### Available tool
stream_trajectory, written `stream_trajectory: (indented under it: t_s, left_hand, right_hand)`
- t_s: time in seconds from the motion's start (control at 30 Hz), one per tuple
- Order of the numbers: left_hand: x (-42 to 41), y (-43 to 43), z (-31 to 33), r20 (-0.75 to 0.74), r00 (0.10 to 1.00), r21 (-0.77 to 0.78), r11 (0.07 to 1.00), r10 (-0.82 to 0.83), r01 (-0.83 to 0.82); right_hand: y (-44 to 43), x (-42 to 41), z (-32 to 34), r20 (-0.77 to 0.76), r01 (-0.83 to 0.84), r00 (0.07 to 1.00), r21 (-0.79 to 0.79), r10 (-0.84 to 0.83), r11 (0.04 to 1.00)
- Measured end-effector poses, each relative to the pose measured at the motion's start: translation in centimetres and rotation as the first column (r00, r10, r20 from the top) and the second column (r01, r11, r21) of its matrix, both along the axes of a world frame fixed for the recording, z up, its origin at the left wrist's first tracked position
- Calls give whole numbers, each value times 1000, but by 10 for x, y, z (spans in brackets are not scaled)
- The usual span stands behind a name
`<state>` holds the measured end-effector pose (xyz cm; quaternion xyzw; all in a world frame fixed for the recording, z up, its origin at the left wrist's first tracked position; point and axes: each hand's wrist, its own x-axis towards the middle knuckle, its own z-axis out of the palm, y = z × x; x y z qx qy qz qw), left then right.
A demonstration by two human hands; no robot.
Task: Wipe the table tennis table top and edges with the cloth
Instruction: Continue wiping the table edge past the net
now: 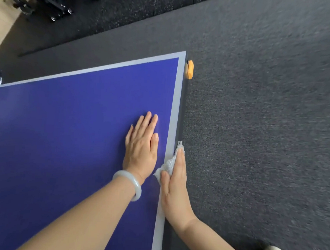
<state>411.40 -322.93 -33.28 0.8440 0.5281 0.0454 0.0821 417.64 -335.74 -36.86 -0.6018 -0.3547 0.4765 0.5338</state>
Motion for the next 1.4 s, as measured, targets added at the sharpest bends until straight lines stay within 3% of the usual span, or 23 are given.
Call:
stream_trajectory:
  t_s: [0.47, 0.67, 0.87, 1.03, 1.4]
  left_hand:
    - [0, -3, 0, -97, 995, 10, 1000, 21, -20]
    - [-2, -3, -2, -86, 996, -4, 1000, 10, -10]
    - [-4, -2, -4, -105, 994, 0, 1000, 9, -9]
    - [-2, -2, -3, -101, 995, -17, 999, 26, -28]
    - [21, 5, 26, -73, 993, -114, 988, 96, -104]
  right_hand:
    - [211, 118, 13, 35, 125, 992, -2, -124, 992]
    - [222, 126, 25, -64, 174, 980, -191, -189, 966]
    - [173, 111, 43, -24, 55, 997, -381, -69, 923]
    - [153, 108, 64, 127, -24, 985, -577, 119, 816]
    - [205, 188, 133, 194, -225, 919, -459, 344, 859]
